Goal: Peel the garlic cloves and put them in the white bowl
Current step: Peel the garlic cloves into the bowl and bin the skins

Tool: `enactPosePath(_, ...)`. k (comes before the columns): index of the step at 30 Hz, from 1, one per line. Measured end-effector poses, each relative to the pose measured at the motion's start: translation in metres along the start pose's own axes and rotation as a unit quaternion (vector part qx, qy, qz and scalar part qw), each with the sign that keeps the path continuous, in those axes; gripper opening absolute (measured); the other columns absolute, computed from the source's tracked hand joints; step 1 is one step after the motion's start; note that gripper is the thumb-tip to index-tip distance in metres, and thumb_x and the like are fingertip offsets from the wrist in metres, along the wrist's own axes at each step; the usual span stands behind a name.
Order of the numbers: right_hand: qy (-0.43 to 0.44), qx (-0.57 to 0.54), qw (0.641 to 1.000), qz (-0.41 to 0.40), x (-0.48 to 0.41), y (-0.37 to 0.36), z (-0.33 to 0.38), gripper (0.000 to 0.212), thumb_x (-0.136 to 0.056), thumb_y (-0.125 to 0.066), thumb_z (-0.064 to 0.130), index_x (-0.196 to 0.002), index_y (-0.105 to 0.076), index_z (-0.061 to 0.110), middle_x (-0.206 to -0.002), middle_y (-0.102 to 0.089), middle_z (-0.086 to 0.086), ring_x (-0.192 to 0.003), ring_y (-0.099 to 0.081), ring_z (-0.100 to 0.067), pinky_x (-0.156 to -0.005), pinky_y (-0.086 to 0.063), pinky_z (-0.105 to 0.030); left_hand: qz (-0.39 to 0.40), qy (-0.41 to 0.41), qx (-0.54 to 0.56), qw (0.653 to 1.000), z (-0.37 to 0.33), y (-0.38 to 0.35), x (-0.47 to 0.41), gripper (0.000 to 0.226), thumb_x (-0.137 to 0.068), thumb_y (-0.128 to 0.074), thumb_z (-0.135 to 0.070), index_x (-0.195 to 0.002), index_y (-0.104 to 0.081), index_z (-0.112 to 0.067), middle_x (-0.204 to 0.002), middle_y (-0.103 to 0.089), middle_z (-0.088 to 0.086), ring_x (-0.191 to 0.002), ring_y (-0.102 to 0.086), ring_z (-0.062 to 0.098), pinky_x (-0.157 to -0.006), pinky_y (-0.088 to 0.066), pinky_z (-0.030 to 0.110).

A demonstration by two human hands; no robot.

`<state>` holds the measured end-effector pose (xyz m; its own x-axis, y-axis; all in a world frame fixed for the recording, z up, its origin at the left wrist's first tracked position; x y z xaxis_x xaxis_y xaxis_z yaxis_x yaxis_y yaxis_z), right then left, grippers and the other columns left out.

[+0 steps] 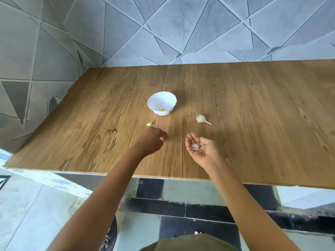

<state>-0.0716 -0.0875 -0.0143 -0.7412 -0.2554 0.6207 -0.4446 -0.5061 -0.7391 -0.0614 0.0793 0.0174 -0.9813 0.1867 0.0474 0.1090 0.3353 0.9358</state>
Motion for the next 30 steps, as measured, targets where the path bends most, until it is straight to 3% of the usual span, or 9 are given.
enactPosePath(6, -0.007, 0.004, 1.0, 0.0, -0.001, -0.002, -0.003, 0.032, -0.1, -0.03, 0.007, -0.092, -0.058, -0.007, -0.095, -0.06, -0.017, -0.087, -0.059, -0.024, -0.088, -0.045, -0.033, 0.017, -0.007, -0.038, 0.999, 0.012, -0.014, 0.01, 0.033, -0.091, -0.051, 0.004, -0.116, -0.067, -0.01, -0.117, -0.065, 0.006, -0.102, -0.063, 0.018, -0.09, -0.049, 0.026)
enactPosePath(16, -0.016, 0.013, 1.0, 0.005, -0.002, -0.007, -0.009, 0.032, -0.1, -0.031, 0.008, -0.096, -0.059, -0.006, -0.099, -0.062, -0.017, -0.091, -0.06, -0.025, -0.079, -0.049, -0.034, 0.045, -0.088, -0.033, 0.995, 0.006, -0.011, 0.036, 0.016, -0.088, -0.063, -0.011, -0.102, -0.073, -0.011, -0.103, -0.07, 0.0, -0.092, -0.065, 0.01, -0.085, -0.048, 0.019)
enactPosePath(18, -0.015, 0.013, 1.0, 0.004, -0.001, -0.006, -0.01, 0.031, -0.1, -0.031, 0.008, -0.097, -0.059, -0.006, -0.099, -0.062, -0.017, -0.091, -0.06, -0.026, -0.079, -0.049, -0.034, 0.04, -0.107, -0.049, 0.992, 0.005, -0.011, 0.037, 0.014, -0.088, -0.064, -0.014, -0.099, -0.073, -0.011, -0.099, -0.071, 0.001, -0.087, -0.066, 0.012, -0.083, -0.052, 0.025)
enactPosePath(21, -0.016, 0.012, 1.0, 0.003, 0.002, -0.007, -0.01, 0.031, -0.1, -0.031, 0.008, -0.098, -0.059, -0.006, -0.099, -0.062, -0.017, -0.092, -0.06, -0.026, -0.085, -0.047, -0.033, 0.05, -0.13, -0.116, 0.984, 0.0, -0.011, 0.031, 0.016, -0.093, -0.058, -0.018, -0.101, -0.07, -0.01, -0.096, -0.068, 0.004, -0.084, -0.065, 0.018, -0.078, -0.054, 0.034)
enactPosePath(25, -0.016, 0.009, 1.0, 0.0, 0.003, -0.006, -0.011, 0.032, -0.101, -0.031, 0.009, -0.095, -0.059, -0.007, -0.096, -0.062, -0.017, -0.09, -0.06, -0.025, -0.092, -0.047, -0.033, 0.061, -0.106, -0.226, 0.966, -0.003, -0.016, 0.027, 0.025, -0.099, -0.039, -0.029, -0.101, -0.057, -0.012, -0.086, -0.046, -0.001, -0.069, -0.05, 0.015, -0.061, -0.044, 0.029)
enactPosePath(27, -0.019, 0.007, 1.0, 0.003, 0.004, -0.005, -0.01, 0.033, -0.101, -0.031, 0.01, -0.093, -0.058, -0.006, -0.092, -0.062, -0.016, -0.087, -0.06, -0.025, -0.093, -0.046, -0.034, 0.039, -0.079, -0.176, 0.98, 0.005, -0.022, 0.026, 0.026, -0.1, -0.039, -0.028, -0.097, -0.056, -0.01, -0.086, -0.045, -0.002, -0.068, -0.049, 0.015, -0.059, -0.039, 0.026)
enactPosePath(30, -0.02, 0.013, 1.0, 0.001, 0.006, 0.0, -0.011, 0.033, -0.101, -0.031, 0.01, -0.091, -0.059, -0.006, -0.092, -0.062, -0.016, -0.086, -0.06, -0.024, -0.087, -0.046, -0.034, -0.051, -0.061, 0.035, 0.996, 0.01, -0.017, 0.024, 0.021, -0.096, -0.048, -0.018, -0.088, -0.06, -0.002, -0.081, -0.058, 0.006, -0.068, -0.054, 0.019, -0.062, -0.042, 0.025)
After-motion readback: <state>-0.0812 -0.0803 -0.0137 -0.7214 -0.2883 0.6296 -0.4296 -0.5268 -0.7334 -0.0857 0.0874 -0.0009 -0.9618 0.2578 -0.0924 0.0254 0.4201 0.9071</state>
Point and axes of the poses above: each hand's wrist, its own x-axis away from the middle knuckle, its own y-axis out of the back of the hand, z = x × y, the point moved 3 cm from there along -x, towards the middle knuckle
